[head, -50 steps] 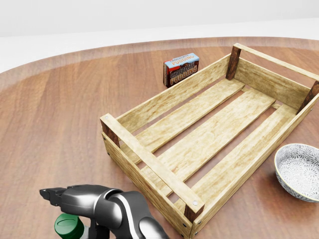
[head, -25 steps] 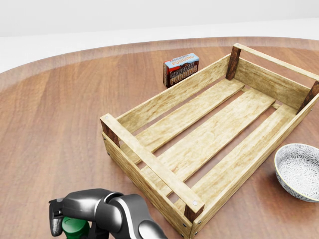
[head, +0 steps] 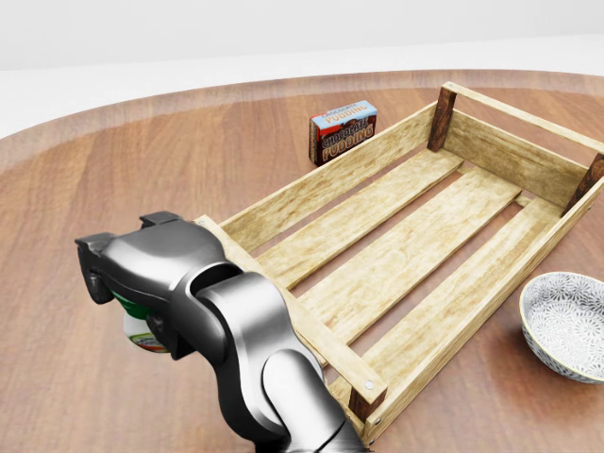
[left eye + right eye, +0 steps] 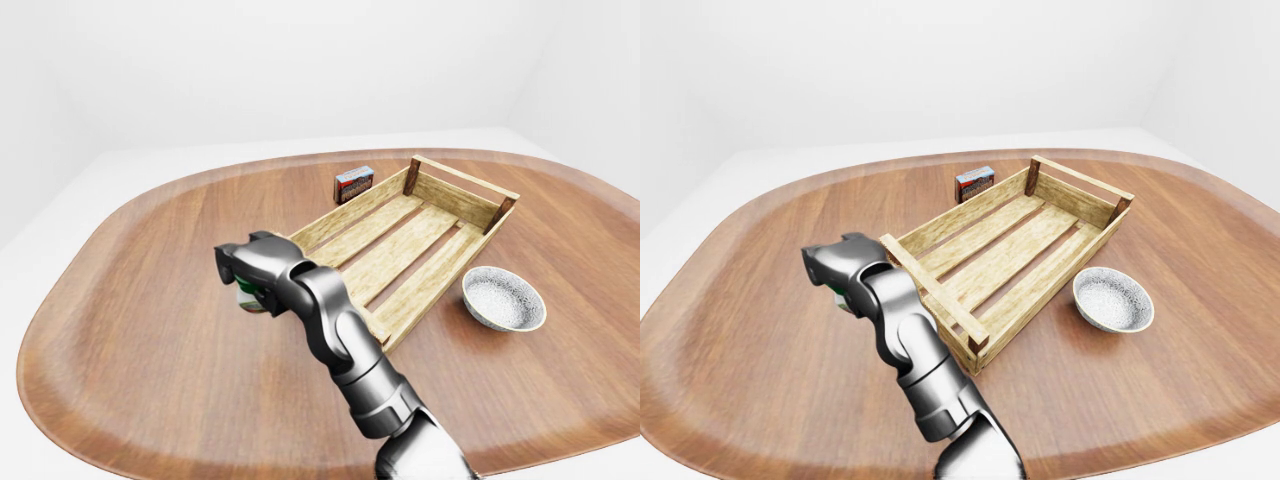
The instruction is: Pick up the salad dressing and put it in the tray.
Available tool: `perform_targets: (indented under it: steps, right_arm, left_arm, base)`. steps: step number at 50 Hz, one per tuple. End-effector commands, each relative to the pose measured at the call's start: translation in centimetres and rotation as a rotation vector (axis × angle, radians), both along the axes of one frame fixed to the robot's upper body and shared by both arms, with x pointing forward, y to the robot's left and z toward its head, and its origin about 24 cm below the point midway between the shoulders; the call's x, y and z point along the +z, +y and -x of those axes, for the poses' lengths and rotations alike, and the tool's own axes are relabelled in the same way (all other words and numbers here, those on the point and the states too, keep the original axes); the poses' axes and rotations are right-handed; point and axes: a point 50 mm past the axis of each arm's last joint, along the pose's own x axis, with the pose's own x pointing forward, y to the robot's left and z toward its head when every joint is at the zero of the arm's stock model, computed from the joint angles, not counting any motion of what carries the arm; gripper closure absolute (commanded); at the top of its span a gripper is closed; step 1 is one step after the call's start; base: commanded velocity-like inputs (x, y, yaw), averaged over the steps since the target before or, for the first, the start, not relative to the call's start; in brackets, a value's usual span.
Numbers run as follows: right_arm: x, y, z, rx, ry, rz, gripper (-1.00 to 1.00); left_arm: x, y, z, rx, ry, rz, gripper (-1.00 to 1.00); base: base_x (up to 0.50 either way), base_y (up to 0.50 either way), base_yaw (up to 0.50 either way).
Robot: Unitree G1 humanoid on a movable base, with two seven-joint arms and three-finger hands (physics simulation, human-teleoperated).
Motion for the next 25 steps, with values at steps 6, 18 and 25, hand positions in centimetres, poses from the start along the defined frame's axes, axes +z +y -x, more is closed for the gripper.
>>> perform_targets:
  steps: [6,18,25]
  right_arm:
    - [13.4,-0.1,0.1,0.032,-0.386,-0.181,1.00]
    - [19.3,0.7,1.6,0.180,-0.473,-0.279,1.00]
    - [21.6,-1.5,-0.8,0.147,-0.448,-0.278,1.00]
  left_arm:
    - [-0.2,-0.1,-0.3,-0.010,0.004,0.002,-1.00]
    - [-0.2,-0.2,-0.4,-0.015,0.006,-0.001,-1.00]
    - [-0.4,-0.2,-0.6,-0.017,0.009,0.000,-1.00]
  base:
    - [0.00,0.00,0.00]
    - [0.00,0.00,0.00]
    - [0.00,0.00,0.00]
